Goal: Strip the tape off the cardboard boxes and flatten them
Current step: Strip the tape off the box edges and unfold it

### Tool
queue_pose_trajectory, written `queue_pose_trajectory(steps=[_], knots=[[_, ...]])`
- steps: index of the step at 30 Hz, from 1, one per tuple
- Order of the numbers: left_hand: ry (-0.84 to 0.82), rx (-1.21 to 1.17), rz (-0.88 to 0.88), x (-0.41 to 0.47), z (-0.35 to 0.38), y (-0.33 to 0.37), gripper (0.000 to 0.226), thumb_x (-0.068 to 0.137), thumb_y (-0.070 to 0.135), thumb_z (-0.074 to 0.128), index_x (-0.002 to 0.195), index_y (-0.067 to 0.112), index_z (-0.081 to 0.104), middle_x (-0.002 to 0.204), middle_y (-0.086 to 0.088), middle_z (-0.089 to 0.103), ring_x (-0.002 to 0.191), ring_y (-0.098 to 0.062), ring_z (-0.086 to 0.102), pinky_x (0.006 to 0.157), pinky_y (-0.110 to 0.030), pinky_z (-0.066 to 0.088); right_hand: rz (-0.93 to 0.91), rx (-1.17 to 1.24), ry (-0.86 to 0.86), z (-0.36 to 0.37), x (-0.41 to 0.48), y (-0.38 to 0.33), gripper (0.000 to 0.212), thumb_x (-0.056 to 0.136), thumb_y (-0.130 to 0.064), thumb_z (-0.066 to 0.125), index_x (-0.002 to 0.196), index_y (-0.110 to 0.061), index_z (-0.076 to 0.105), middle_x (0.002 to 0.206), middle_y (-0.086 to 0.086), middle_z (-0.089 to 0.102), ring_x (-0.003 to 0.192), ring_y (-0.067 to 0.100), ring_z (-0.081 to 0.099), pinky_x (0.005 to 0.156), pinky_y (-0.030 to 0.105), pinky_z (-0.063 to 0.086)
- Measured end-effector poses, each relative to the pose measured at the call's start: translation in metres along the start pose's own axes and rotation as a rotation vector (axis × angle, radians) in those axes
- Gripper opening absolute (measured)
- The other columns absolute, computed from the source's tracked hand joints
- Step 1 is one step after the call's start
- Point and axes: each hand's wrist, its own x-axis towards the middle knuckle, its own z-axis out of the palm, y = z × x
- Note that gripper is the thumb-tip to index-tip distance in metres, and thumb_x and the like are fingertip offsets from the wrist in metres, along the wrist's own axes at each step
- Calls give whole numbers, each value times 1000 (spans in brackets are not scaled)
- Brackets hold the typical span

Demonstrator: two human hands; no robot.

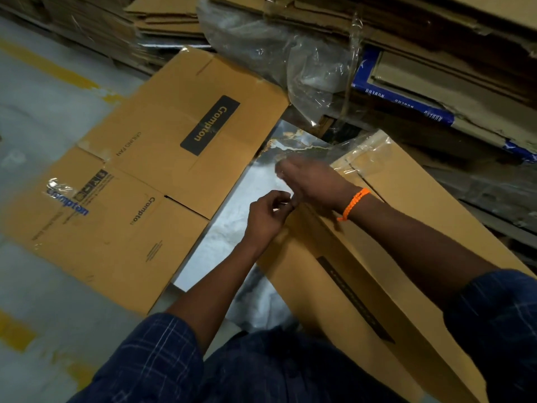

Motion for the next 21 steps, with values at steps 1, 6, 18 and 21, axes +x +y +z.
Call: queue_pose_trajectory(steps=[1, 6, 18, 21], knots=[[18, -16, -55, -1, 2, -4, 19, 93, 33, 74, 107, 20, 75, 102, 9, 76, 94, -3, 70, 84, -17, 54, 104, 26, 111, 2, -6, 6, 15, 100, -19, 48, 101, -8, 57, 89, 12, 59, 76, 29, 54, 68, 36, 39], [-58, -273, -410, -1, 9, -3, 12, 91, 25, 76, 99, 16, 78, 95, -4, 78, 90, -18, 74, 88, -37, 61, 388, 60, 278, 14, -59, 8, 12, 99, -21, 55, 102, -13, 62, 99, 7, 63, 95, 26, 54, 84, 42, 43], [-53, -670, -492, -9, 12, 27, 33, 85, 13, 81, 115, 7, 70, 113, -12, 74, 107, -25, 71, 85, -31, 59, 431, -14, 320, 17, -100, 4, 47, 84, -7, 60, 130, -13, 62, 142, 14, 53, 140, 35, 39, 120, 62, 17], [-27, -476, -289, -1, 9, 26, 46, 85, 33, 82, 126, 21, 65, 127, 1, 67, 118, -14, 64, 96, -31, 55, 349, -118, 233, 5, -101, 26, 40, 93, -18, 60, 133, -18, 63, 148, 11, 51, 145, 33, 35, 121, 62, 11]])
